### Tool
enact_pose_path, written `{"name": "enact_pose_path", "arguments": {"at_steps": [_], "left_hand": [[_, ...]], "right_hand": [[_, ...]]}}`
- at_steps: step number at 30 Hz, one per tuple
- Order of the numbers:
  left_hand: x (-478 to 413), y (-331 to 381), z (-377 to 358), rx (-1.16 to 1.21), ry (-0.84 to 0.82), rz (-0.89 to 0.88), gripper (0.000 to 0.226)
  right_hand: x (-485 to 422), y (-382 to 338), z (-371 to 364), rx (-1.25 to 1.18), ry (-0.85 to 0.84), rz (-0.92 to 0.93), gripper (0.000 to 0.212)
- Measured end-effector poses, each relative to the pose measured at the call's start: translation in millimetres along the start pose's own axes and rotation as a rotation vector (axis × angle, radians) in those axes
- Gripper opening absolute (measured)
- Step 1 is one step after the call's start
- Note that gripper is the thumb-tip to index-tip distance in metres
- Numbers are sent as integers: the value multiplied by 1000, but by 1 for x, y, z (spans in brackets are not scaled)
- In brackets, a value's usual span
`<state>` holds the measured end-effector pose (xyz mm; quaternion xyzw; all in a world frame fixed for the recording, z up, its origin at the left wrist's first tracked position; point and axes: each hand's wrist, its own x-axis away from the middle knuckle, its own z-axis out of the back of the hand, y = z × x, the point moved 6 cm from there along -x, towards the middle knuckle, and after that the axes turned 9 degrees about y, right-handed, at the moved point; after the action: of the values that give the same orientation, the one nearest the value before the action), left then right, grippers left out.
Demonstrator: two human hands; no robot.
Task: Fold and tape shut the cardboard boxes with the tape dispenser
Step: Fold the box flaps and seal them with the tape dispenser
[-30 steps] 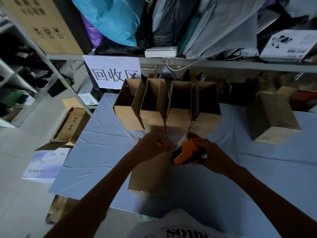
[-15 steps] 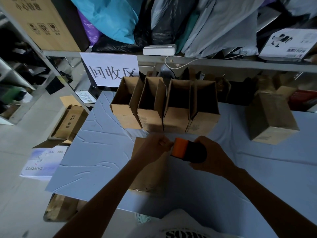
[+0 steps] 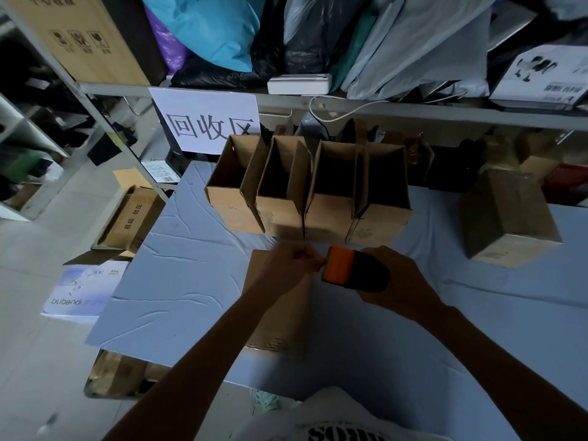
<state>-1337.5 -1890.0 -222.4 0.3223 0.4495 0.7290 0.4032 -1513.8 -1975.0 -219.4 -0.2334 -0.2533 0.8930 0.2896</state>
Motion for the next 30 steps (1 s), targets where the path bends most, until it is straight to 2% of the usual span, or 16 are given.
{"name": "enact_pose_path", "arguments": {"at_steps": [3,5,9,15,17,21,25,27,30], "left_hand": [[-4,-4,7,25,89,34,19],[-12,-7,10,35,89,92,17],[-21,-11,10,69,0,202,24],[-25,-19,13,15,-45,261,21],[-25,-24,14,-45,-9,266,18],[-29,-34,10,-360,76,201,19],[-29,-28,7,-464,222,83,21],[-35,-38,28,-457,261,143,19],[-42,-53,43,-252,104,242,16]], "right_hand": [[-8,1,-12,-67,-121,-62,47],[-13,0,-16,-61,-153,-88,40],[-23,-5,-13,105,-78,-43,50],[-44,-2,-16,141,-95,13,50],[-44,-1,-20,145,-108,27,48],[-41,5,-26,126,-149,22,52],[-40,14,-24,190,-167,43,56],[-33,31,-14,284,-204,-5,52],[-21,59,2,339,-240,-80,48]]}}
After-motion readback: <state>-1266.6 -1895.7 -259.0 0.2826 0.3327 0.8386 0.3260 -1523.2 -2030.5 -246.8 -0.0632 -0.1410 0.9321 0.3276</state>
